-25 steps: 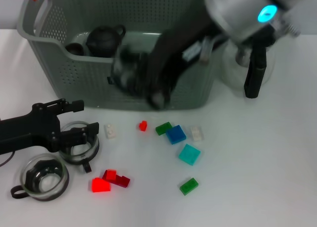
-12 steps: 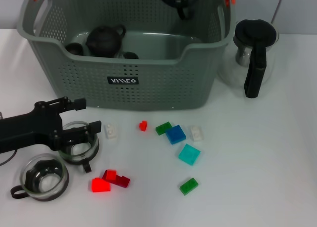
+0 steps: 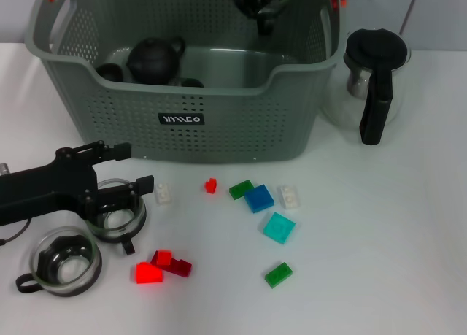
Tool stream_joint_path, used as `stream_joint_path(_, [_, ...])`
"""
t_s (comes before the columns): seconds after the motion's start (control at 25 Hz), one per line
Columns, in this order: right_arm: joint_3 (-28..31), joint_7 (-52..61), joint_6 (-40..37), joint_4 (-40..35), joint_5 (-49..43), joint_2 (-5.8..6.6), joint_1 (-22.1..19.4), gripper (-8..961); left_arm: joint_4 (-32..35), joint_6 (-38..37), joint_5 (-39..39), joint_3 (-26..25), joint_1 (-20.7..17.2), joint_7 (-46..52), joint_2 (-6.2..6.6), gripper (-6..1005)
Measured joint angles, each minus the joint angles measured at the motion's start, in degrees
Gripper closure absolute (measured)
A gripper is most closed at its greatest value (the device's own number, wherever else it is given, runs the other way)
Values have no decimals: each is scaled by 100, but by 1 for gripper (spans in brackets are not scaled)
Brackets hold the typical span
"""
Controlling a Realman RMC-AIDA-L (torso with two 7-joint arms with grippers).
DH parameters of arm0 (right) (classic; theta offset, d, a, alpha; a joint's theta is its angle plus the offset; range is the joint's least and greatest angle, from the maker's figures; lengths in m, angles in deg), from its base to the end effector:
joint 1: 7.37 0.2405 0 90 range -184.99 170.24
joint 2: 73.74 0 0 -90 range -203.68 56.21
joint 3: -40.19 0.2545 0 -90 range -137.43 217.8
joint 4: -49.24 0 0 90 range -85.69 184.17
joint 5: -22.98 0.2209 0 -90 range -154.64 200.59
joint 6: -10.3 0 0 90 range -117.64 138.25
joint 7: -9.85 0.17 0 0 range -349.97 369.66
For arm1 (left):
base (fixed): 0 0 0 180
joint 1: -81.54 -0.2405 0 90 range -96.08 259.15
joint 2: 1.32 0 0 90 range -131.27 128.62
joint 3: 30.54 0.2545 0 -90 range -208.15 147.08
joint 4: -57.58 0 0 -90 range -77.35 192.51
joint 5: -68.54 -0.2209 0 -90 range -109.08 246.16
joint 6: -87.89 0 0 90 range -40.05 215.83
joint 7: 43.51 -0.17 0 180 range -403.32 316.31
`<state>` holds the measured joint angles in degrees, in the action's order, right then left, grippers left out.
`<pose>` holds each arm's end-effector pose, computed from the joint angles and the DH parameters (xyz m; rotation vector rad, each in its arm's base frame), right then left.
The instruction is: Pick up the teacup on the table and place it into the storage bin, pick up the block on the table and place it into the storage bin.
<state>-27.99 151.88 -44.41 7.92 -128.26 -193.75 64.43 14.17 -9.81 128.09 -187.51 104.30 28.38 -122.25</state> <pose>0.0238 0.5066 -0.0621 -2.4890 0.4750 -0.1012 -0.3040 0.3040 0.0153 -2.5536 -0.6141 -0.7412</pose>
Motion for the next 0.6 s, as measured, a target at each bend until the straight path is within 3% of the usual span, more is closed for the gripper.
stream_joint_path(0.28, [-56, -401, 1198, 1457, 291, -44, 357, 896, 8, 9, 4, 0, 0, -2, -14, 221])
stream_joint_path(0.6, [-77, -885, 1815, 2169, 675, -65, 327, 895, 9, 32, 4, 0, 1, -13, -36, 222])
